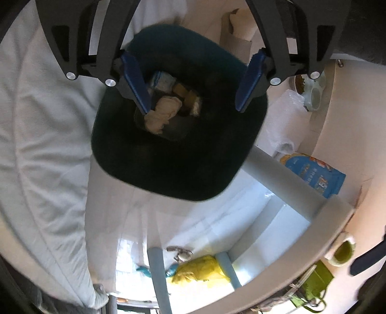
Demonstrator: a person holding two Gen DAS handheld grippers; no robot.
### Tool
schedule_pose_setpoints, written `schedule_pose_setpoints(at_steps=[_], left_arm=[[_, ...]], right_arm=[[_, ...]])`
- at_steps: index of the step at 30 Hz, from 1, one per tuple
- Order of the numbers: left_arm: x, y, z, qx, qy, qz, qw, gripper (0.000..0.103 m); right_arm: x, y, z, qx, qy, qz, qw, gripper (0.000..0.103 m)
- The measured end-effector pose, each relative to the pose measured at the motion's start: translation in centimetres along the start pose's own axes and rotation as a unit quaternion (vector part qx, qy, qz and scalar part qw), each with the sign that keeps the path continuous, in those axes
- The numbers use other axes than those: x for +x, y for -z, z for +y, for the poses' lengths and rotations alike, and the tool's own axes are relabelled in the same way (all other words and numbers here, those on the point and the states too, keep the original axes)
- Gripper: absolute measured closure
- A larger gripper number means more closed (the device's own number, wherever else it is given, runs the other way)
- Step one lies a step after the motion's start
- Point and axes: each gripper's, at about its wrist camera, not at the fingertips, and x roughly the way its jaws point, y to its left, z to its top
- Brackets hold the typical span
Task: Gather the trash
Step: 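Move both tools back over the bed toward the tissue pack and curved piece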
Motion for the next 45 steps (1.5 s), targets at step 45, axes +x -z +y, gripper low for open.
schedule_pose_setpoints(at_steps=[45], left_arm=[[9.2, 1.3, -26.0, 0.169, 0.100, 0.043, 0.9796, 0.029]], right_arm=[[-25.7, 10.5, -24.8, 0.160, 0.149, -0.228, 0.949, 0.010]])
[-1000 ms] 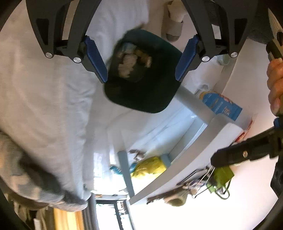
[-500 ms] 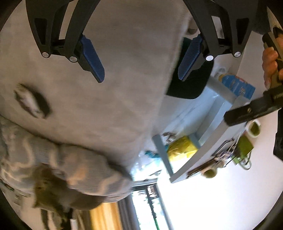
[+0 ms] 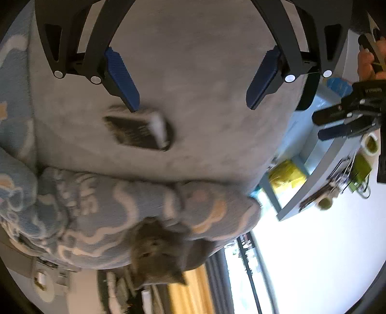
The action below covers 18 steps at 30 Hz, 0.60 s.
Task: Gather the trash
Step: 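Move both tools back over the bed toward the tissue pack and curved piece, then grasp the black 'Face' tissue pack with the right tool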
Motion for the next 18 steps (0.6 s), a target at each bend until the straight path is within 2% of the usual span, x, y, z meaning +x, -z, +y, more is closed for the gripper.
schedule_pose_setpoints(at_steps=[2, 6, 12, 18], left_arm=[[0.9, -0.5, -0.6, 0.011, 0.008, 0.002, 0.9999, 0.029], [2.2, -1.1, -1.6, 0.025, 0.023, 0.005, 0.9994, 0.025], [4.1, -1.8, -3.0, 0.049, 0.057, 0.020, 0.9970, 0.021], [5.6, -2.7, -3.9, 0.061, 0.077, 0.029, 0.9948, 0.020]], right_arm=[[-0.3, -0.4, -1.4, 0.007, 0.009, -0.010, 1.000, 0.006], [-0.3, -1.0, -3.7, 0.025, 0.020, -0.021, 0.999, 0.005], [1.5, -1.3, -6.8, 0.060, 0.011, -0.003, 0.998, 0.005], [3.0, -1.5, -7.8, 0.070, -0.002, 0.013, 0.997, 0.005]])
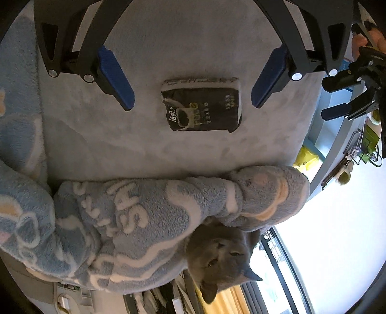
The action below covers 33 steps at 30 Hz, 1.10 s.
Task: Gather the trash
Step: 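Grasp the black 'Face' tissue pack with the right tool, then grasp the black curved plastic piece with the left tool while the right tool holds the tissue pack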
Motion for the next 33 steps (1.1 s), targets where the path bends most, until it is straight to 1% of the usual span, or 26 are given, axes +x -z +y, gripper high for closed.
schedule_pose_setpoints(at_steps=[4, 10, 13, 14, 15, 17, 19, 23, 27, 33], left_arm=[[0.8, -0.7, -0.2, 0.002, 0.011, 0.002, 0.9999, 0.020], [2.0, -1.6, -0.8, 0.009, 0.023, 0.008, 0.9997, 0.020], [2.5, -2.0, -1.0, 0.013, 0.027, 0.009, 0.9995, 0.020], [2.6, -2.1, -1.1, 0.014, 0.028, 0.010, 0.9995, 0.020], [2.8, -2.2, -1.2, 0.015, 0.029, 0.010, 0.9994, 0.020], [3.1, -2.5, -1.5, 0.018, 0.032, 0.011, 0.9992, 0.020], [3.6, -2.7, -1.8, 0.023, 0.035, 0.014, 0.9990, 0.020], [4.8, -3.0, -2.4, 0.028, 0.042, 0.021, 0.9985, 0.020], [6.1, -3.2, -3.5, 0.044, 0.050, 0.031, 0.9973, 0.020], [7.4, -3.3, -4.6, 0.060, 0.055, 0.035, 0.9960, 0.020]], right_arm=[[1.2, -0.2, -0.4, 0.005, -0.027, 0.013, 1.000, 0.005], [2.6, -0.2, -0.7, 0.011, -0.053, 0.032, 0.998, 0.005], [3.2, -0.3, -0.8, 0.004, -0.050, 0.039, 0.998, 0.005], [3.2, -0.4, -0.9, 0.005, -0.052, 0.040, 0.998, 0.008], [3.3, -0.5, -1.0, 0.008, -0.055, 0.042, 0.998, 0.018], [3.6, -0.5, -1.3, 0.012, -0.063, 0.048, 0.997, 0.026], [3.5, -0.6, -1.4, 0.011, -0.068, 0.049, 0.996, 0.029], [2.9, -0.9, -1.8, 0.016, -0.080, 0.045, 0.996, 0.030], [1.3, -1.5, -2.4, 0.021, -0.077, 0.031, 0.996, 0.030], [-0.6, -2.1, -4.3, 0.025, -0.045, 0.013, 0.999, 0.030]])
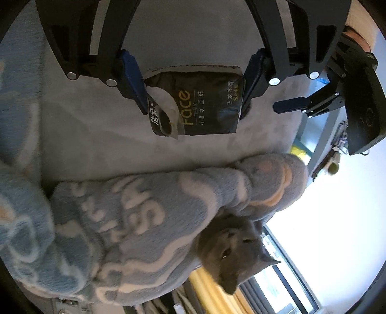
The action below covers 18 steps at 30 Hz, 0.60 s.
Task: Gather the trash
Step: 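Grasp the black curved plastic piece with the left tool while the right tool holds the tissue pack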
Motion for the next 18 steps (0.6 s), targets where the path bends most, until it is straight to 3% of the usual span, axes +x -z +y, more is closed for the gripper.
schedule_pose_setpoints(at_steps=[7, 18], left_arm=[[1.3, -0.7, -1.1, 0.021, -0.004, -0.004, 0.9998, 0.022], [3.9, -1.5, -2.1, 0.024, -0.036, 0.011, 0.9990, 0.037]], right_arm=[[-0.1, 0.2, -1.7, 0.008, 0.004, 0.002, 1.000, 0.030], [-0.8, 0.9, -3.2, 0.008, 0.008, 0.009, 1.000, 0.030]])
